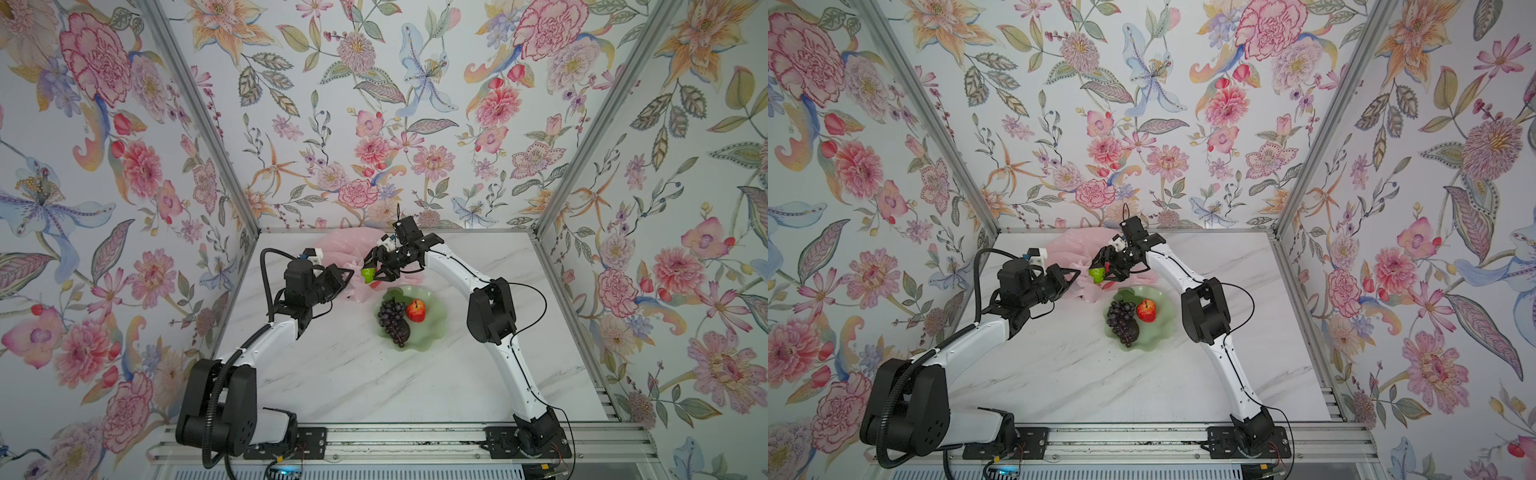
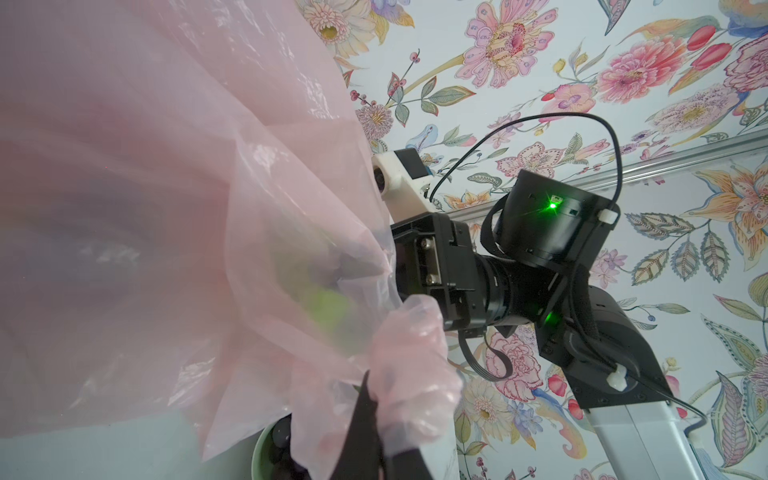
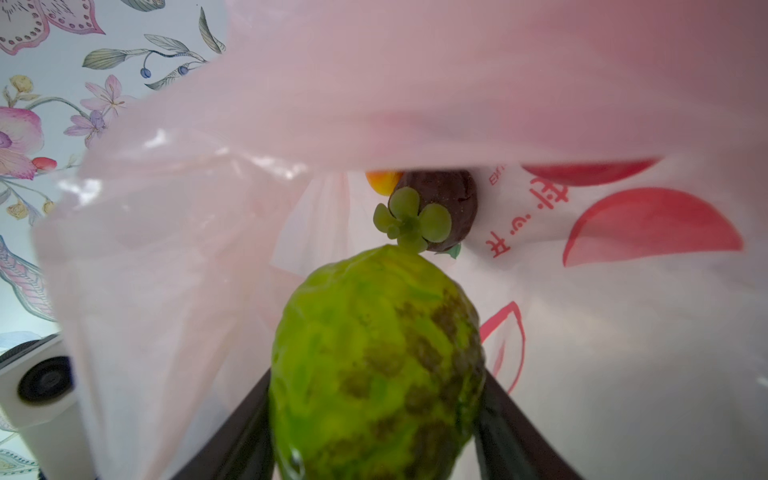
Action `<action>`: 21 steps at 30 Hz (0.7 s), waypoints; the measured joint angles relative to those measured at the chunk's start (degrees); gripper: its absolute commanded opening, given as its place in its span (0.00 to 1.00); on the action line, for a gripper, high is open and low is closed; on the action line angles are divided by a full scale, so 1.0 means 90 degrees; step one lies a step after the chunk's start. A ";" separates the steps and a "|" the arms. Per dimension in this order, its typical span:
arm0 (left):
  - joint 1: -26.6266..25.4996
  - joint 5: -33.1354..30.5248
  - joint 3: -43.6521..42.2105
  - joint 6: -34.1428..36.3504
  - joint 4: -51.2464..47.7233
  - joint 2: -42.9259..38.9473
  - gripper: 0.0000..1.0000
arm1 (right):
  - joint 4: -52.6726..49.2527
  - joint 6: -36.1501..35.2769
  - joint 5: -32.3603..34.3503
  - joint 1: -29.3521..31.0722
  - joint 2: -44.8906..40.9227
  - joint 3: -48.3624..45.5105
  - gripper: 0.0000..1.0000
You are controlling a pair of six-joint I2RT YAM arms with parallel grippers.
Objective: Place the fruits into the plastic bag
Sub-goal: 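Carry the green bumpy fruit with the right gripper into the bag mouth, then open the right gripper inside the bag to release the green fruit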
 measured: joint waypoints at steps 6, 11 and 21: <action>-0.0007 0.0136 0.0083 0.0019 0.0005 0.0039 0.00 | 0.1052 0.0877 -0.0007 0.0066 0.0039 -0.0466 0.69; -0.0036 0.0168 0.0083 0.0017 0.0005 0.0039 0.00 | 0.2181 0.1688 -0.0117 0.0070 0.0313 -0.0508 0.74; -0.0041 0.0245 0.0051 -0.0007 0.0102 0.0070 0.00 | 0.3223 0.2487 -0.0345 0.0087 0.0889 0.0180 0.99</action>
